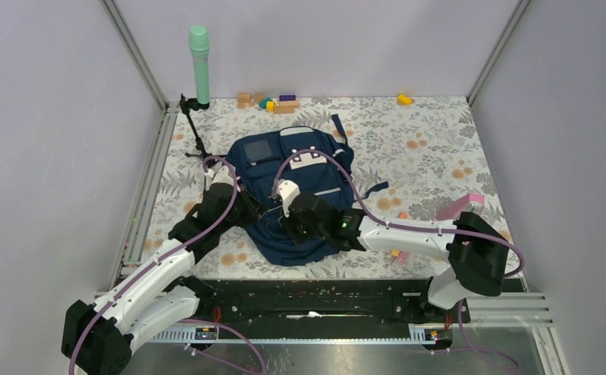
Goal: Pack the student bag
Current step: Unzip the student bag at the center of the board.
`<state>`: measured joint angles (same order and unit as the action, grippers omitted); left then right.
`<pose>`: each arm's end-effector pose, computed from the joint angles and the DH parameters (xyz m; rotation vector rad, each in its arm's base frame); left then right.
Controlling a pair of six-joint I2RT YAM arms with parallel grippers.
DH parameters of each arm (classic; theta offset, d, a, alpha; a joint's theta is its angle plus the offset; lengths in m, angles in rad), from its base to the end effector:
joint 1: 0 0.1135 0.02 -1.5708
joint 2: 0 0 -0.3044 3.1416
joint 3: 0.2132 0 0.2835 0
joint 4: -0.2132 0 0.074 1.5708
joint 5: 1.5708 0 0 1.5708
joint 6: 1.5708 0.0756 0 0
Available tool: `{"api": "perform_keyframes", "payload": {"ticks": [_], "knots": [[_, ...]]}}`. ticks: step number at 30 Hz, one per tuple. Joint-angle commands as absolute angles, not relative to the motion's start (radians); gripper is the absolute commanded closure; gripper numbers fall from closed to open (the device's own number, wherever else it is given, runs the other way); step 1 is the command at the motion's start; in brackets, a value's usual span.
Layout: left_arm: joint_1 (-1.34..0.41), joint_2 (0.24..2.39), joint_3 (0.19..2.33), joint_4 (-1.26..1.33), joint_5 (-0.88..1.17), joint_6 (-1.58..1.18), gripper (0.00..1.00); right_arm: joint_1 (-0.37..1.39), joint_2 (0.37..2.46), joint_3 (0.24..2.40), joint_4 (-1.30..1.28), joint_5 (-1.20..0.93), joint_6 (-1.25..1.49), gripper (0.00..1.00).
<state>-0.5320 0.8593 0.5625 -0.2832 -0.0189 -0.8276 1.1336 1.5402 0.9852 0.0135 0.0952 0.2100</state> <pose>0.1980 -0.1149 0.2384 -0.3430 2.2256 -0.7484 0.1783 0.3645 0.2458 -0.9224 1.9858 0.6887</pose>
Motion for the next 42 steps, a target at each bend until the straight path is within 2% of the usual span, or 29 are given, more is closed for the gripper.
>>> {"api": "perform_keyframes", "payload": {"ticks": [1, 9, 18, 23, 24, 25, 29, 31, 33, 37, 42], "knots": [[-0.558, 0.843, 0.571, -0.121, 0.091, -0.869, 1.00, 1.150, 1.585, 1.095, 0.106, -0.027, 0.102, 1.00], [-0.558, 0.841, 0.559, -0.093, 0.107, -0.901, 1.00, 1.150, 1.686, 1.179, 0.174, -0.053, 0.098, 1.00], [-0.558, 0.800, 0.554, -0.107, 0.113, -0.921, 1.00, 1.151, 1.749, 1.233, 0.255, 0.046, 0.062, 1.00], [-0.558, 0.782, 0.562, -0.147, 0.100, -0.904, 1.00, 1.150, 1.720, 1.236, 0.209, 0.067, 0.021, 0.91], [-0.558, 0.776, 0.572, -0.169, 0.087, -0.889, 0.94, 1.150, 1.696, 1.233, 0.182, 0.073, 0.021, 0.87], [-0.558, 0.770, 0.585, -0.190, 0.076, -0.870, 0.82, 1.150, 1.655, 1.222, 0.163, 0.072, 0.021, 0.83], [-0.558, 0.749, 0.638, -0.274, 0.041, -0.771, 0.28, 1.150, 1.516, 1.122, 0.145, 0.062, 0.015, 0.54], [-0.558, 0.743, 0.670, -0.322, 0.006, -0.718, 0.12, 1.149, 1.456, 1.086, 0.115, 0.058, 0.005, 0.46], [-0.557, 0.747, 0.712, -0.377, -0.028, -0.652, 0.05, 1.146, 1.400, 1.064, 0.066, 0.071, 0.005, 0.41], [-0.557, 0.779, 0.810, -0.476, -0.075, -0.522, 0.03, 1.098, 1.301, 1.010, 0.009, 0.068, 0.076, 0.38], [-0.558, 0.885, 0.926, -0.523, 0.074, -0.297, 0.03, 0.977, 1.156, 0.904, -0.024, 0.055, 0.194, 0.30]]}}
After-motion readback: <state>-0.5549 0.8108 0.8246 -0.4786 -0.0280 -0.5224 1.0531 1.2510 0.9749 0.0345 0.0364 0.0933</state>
